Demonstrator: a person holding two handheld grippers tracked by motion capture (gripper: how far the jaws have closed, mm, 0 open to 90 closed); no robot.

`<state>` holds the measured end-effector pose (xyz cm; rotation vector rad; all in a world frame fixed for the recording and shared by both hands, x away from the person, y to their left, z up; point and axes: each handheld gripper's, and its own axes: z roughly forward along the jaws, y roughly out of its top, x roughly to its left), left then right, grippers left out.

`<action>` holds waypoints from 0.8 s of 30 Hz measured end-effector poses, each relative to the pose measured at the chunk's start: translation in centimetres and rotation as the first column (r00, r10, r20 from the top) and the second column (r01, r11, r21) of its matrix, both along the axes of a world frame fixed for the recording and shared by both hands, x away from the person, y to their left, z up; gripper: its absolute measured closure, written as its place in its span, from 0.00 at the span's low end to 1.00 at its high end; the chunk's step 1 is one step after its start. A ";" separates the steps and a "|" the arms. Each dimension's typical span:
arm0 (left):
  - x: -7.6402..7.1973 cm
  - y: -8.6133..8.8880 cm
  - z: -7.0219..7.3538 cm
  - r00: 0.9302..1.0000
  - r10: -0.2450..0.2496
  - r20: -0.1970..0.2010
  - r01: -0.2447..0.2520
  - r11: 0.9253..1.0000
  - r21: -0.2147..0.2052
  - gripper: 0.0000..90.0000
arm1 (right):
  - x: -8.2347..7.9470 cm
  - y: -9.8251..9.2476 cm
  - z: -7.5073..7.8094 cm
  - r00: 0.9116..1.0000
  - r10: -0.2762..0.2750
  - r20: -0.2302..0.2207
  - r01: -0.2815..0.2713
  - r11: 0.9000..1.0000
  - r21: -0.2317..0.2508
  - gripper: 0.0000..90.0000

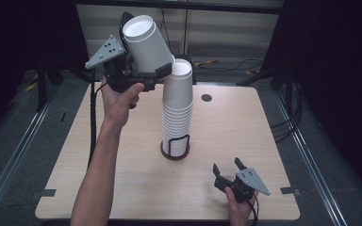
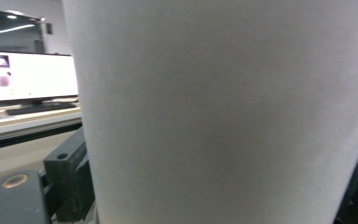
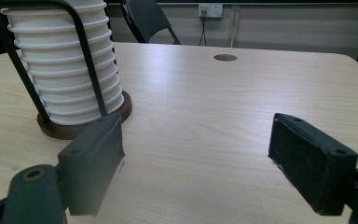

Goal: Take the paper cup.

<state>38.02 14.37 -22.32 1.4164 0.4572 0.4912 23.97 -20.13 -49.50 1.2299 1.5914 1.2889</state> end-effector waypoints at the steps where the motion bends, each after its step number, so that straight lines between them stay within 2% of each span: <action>1: 0.1 0.3 -0.1 1.000 0.004 -0.004 -0.004 1.000 -0.005 0.12 | 0.0 0.0 0.0 1.000 0.001 0.000 -0.001 1.000 0.000 0.19; 6: -0.1 1.9 -0.7 0.999 0.049 -0.014 -0.049 0.999 -0.014 0.12 | 0.0 0.0 0.0 1.000 -0.001 0.002 0.001 1.000 -0.001 0.19; 10: 0.0 2.7 -1.4 0.997 0.074 -0.035 -0.074 0.997 0.008 0.12 | 0.0 0.0 0.0 1.000 -0.001 0.003 0.001 1.000 -0.001 0.19; 18: 0.5 4.0 -3.6 0.991 0.085 -0.104 -0.084 0.996 0.010 0.11 | 0.0 0.1 0.0 1.000 -0.002 0.002 0.002 1.000 -0.004 0.19; 21: 0.6 4.3 -4.3 0.989 0.074 -0.130 -0.074 0.997 0.006 0.11 | 0.0 0.1 0.0 1.000 -0.001 0.004 0.001 1.000 -0.007 0.19; 22: 0.6 4.4 -4.8 0.986 0.074 -0.152 -0.073 0.997 0.008 0.11 | -0.1 0.1 0.0 1.000 0.000 0.005 0.000 1.000 -0.007 0.19; 24: 0.5 4.4 -5.1 0.985 0.073 -0.156 -0.072 0.997 0.007 0.11 | -0.1 0.1 0.0 1.000 0.001 0.004 -0.001 1.000 -0.008 0.19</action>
